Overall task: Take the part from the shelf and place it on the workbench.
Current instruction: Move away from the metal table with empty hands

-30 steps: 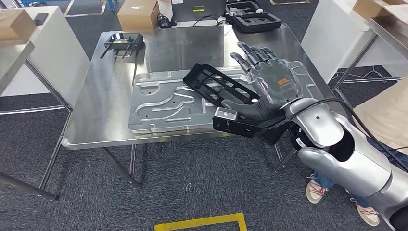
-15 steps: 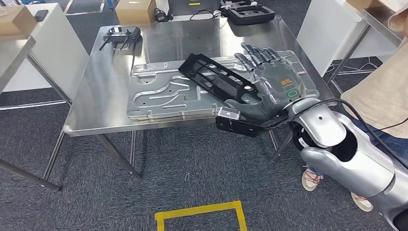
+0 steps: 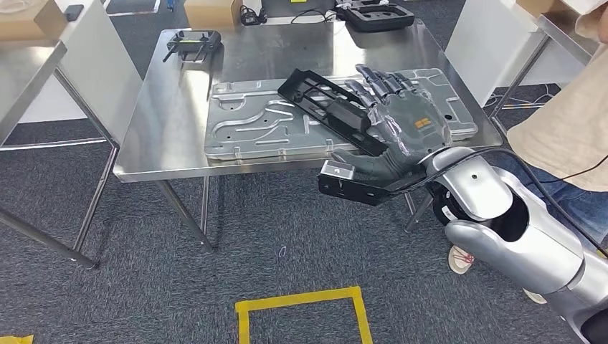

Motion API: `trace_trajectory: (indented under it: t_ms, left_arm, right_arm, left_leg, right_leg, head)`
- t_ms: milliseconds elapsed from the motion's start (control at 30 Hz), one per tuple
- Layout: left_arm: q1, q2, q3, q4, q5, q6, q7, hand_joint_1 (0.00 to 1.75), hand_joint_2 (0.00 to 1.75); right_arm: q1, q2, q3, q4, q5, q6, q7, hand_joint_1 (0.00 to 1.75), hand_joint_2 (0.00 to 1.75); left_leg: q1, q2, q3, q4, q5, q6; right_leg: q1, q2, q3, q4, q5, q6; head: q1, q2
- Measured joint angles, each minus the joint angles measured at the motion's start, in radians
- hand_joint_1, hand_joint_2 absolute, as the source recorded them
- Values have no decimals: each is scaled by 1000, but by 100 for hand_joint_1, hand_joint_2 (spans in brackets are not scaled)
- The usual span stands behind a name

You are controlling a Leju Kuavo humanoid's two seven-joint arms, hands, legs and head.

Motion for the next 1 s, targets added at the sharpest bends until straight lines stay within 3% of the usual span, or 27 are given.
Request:
trace_trajectory:
  t_ms: [33, 100, 133, 200, 267, 300, 333, 367, 433, 500, 533, 633, 700, 767, 800, 833, 867, 900, 967, 1000]
  left_arm:
    - [0, 0, 0, 0, 0, 0, 0, 0, 0]
    - [1, 0, 0, 0, 0, 0, 0, 0, 0]
    - [3, 0, 0, 0, 0, 0, 0, 0, 0]
    - [6, -2, 0, 0, 1, 0, 0, 0, 0]
    - [7, -3, 0, 0, 1, 0, 0, 0, 0]
    - [8, -3, 0, 0, 1, 0, 0, 0, 0]
    - [8, -3, 0, 0, 1, 0, 0, 0, 0]
    - [8, -3, 0, 0, 1, 0, 0, 0, 0]
    - [6, -3, 0, 0, 0, 0, 0, 0, 0]
    - [4, -3, 0, 0, 0, 0, -1, 0, 0]
    - [3, -3, 0, 0, 0, 0, -1, 0, 0]
    - [3, -4, 0, 0, 0, 0, -2, 0, 0]
    - [3, -4, 0, 0, 0, 0, -3, 0, 0]
    - [2, -5, 0, 0, 0, 0, -3, 0, 0]
    - [3, -5, 0, 0, 0, 0, -3, 0, 0]
    - [3, -5, 0, 0, 0, 0, -3, 0, 0]
    - [3, -5, 0, 0, -1, 0, -3, 0, 0]
    - [3, -5, 0, 0, -1, 0, -3, 0, 0]
    - [3, -5, 0, 0, -2, 0, -3, 0, 0]
    - [2, -5, 0, 0, -2, 0, -3, 0, 0]
  right_arm:
    - [-1, 0, -1, 0, 0, 0, 0, 0, 0]
    - [0, 0, -1, 0, 0, 0, 0, 0, 0]
    - [0, 0, -1, 0, 0, 0, 0, 0, 0]
    - [1, 0, -1, 0, 0, 0, 0, 0, 0]
    - [2, 0, 0, 0, 0, 0, 0, 0, 0]
    - [3, 0, 0, 0, 0, 0, 0, 0, 0]
    - [4, 0, 0, 0, 0, 0, 0, 0, 0]
    - [4, 0, 0, 0, 0, 1, 0, 0, 0]
    - [5, 0, 0, 0, 0, 1, 0, 0, 0]
    - [4, 0, -1, 0, 0, 1, 0, 0, 0]
    - [4, 0, -1, -1, 0, 1, 0, 0, 0]
    - [3, 0, -1, -1, 0, 2, 0, 0, 0]
    - [3, 0, -1, -1, 0, 2, -1, 0, 0]
    - [5, 0, -1, -1, 0, 2, -1, 0, 0]
    - [6, 0, -1, -1, 0, 2, -1, 0, 0]
    - [7, 0, 0, -1, 0, 3, -1, 0, 0]
    - [7, 0, 0, -1, 0, 3, -1, 0, 0]
    - [7, 0, 0, -1, 0, 3, -1, 0, 0]
    - [5, 0, -1, -1, 0, 3, -1, 0, 0]
    - [5, 0, -1, -1, 0, 3, -1, 0, 0]
  left_leg:
    - [-1, 0, -4, 0, 7, -5]
    - [0, 0, -14, 1, 17, -16]
    - [2, 0, -21, 11, 7, -22]
    - [6, 0, -52, 85, -59, -33]
    - [11, 0, -97, 228, -148, -43]
    - [12, 1, -111, 288, -173, -46]
    - [14, 1, -110, 317, -177, -48]
    - [15, 1, -90, 306, -161, -49]
    - [15, 1, -3, 179, -111, -44]
    - [11, -1, 77, 43, -91, -34]
    - [7, -2, 94, 8, -92, -28]
    - [6, -2, 85, -6, -79, -12]
    - [10, 0, 73, -10, -62, 3]
    - [9, 0, 59, -9, -49, 11]
    - [8, 0, 51, -8, -43, 12]
    - [7, 0, 42, -6, -37, 12]
    - [6, 0, 33, -4, -31, 11]
    - [6, 0, 24, 0, -26, 10]
    - [5, 0, 9, 7, -18, 4]
    - [5, 0, 4, 9, -13, -1]
  right_leg:
    - [3, 0, 13, -28, -2, -4]
    - [4, -2, 5, -36, 6, -14]
    - [2, -3, -2, -37, 13, -21]
    - [-4, -7, -17, -40, 30, -34]
    - [-3, -9, -36, -39, 44, -39]
    - [-3, -9, -46, -38, 52, -38]
    - [-3, -8, -56, -37, 59, -38]
    - [-3, -7, -66, -35, 66, -36]
    - [-4, -5, -83, -30, 76, -31]
    - [-2, -5, -96, -27, 87, -21]
    - [-1, -6, -100, -26, 93, -15]
    - [-2, -5, -113, -22, 99, 1]
    - [-4, -3, -140, 43, 42, 9]
    - [-6, -3, -185, 182, -49, 14]
    - [-6, -3, -202, 245, -78, 16]
    - [-6, -3, -206, 278, -88, 18]
    - [-6, -3, -190, 270, -78, 18]
    - [-6, -3, -154, 222, -54, 16]
    - [-4, -2, -56, 68, -11, 10]
    - [-1, -1, -25, 13, 1, 5]
  head:
    - [0, 0]
    - [-1, 0]
    - [-1, 0]
    - [-3, 0]
    - [-4, 0]
    - [-4, 0]
    - [-4, 0]
    - [-4, 0]
    - [-4, 0]
    - [-4, 0]
    - [-3, 0]
    - [-2, 1]
    - [0, 0]
    - [1, 0]
    - [1, 1]
    - [1, 1]
    - [1, 1]
    - [1, 1]
    - [1, 1]
    - [1, 1]
